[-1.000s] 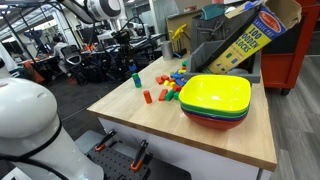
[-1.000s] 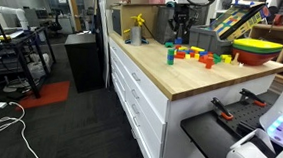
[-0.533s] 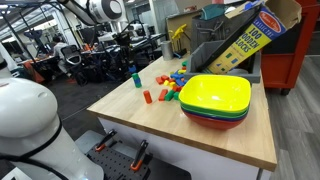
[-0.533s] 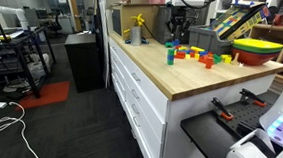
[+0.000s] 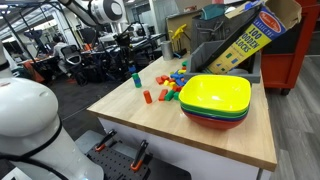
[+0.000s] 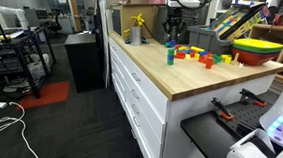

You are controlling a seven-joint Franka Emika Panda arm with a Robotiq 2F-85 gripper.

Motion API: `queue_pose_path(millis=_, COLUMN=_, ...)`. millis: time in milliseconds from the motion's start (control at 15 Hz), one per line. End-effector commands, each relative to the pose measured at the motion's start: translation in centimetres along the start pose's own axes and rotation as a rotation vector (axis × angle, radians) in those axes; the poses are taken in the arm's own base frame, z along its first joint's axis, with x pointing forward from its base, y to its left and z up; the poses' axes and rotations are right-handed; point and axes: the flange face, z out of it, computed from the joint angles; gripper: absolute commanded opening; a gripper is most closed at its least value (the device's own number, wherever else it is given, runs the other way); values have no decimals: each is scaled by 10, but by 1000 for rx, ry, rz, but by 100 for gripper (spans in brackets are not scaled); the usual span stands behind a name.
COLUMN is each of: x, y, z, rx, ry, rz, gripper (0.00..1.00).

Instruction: Pick up a blue block and stack it on the stack on the left of the table

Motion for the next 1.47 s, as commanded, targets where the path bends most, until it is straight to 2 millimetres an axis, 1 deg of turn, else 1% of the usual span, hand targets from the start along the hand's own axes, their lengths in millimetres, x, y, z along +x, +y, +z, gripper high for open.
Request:
queue_pose_path(millis=0, x=11, y=-1, z=5, rx=2, ry=-25, rz=10, gripper=8)
queue_pose_path(millis=267, x=17, y=3, z=14, rx=2, ry=-42, rz=10, gripper=8)
queue_pose_path(millis=467, x=21, y=7, z=16, rx=3, ry=-50, rz=17, gripper=8)
queue_pose_path(millis=667, x=22, y=9, z=14, rx=14, ry=-53, rz=25, gripper=8)
queue_pose_path(millis=1000, x=22, y=4, z=1, rx=25, ry=-42, rz=23, gripper=8)
queue_pose_path(millis=1400, x=21, y=11, z=8, rx=-15, ry=-88, rz=39, gripper=8)
